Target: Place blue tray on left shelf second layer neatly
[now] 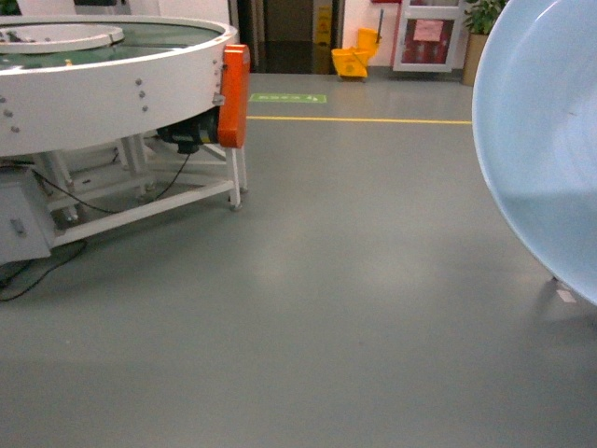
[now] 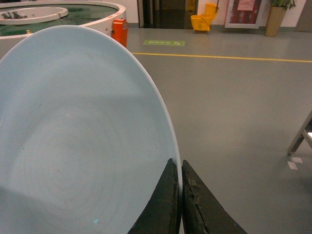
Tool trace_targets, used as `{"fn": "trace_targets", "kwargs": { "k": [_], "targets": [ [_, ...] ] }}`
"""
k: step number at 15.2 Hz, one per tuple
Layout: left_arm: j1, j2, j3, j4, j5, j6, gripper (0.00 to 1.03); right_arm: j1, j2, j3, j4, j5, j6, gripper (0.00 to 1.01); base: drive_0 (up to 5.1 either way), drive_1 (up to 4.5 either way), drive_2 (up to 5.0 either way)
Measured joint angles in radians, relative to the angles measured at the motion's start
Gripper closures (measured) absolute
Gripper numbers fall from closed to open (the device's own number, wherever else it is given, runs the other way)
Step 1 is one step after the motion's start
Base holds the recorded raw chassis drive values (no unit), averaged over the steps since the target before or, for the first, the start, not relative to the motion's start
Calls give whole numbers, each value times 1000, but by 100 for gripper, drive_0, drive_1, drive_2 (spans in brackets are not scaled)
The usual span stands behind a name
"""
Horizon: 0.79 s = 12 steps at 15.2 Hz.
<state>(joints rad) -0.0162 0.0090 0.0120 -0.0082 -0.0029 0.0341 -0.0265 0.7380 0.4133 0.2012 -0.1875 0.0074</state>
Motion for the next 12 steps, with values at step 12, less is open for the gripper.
{"fn": "trace_targets", "kwargs": {
  "k": [12],
  "targets": [
    [0, 0, 0, 2, 2, 0, 5, -1, 3, 0, -6, 4, 0, 99, 198, -89, -542]
  ]
}}
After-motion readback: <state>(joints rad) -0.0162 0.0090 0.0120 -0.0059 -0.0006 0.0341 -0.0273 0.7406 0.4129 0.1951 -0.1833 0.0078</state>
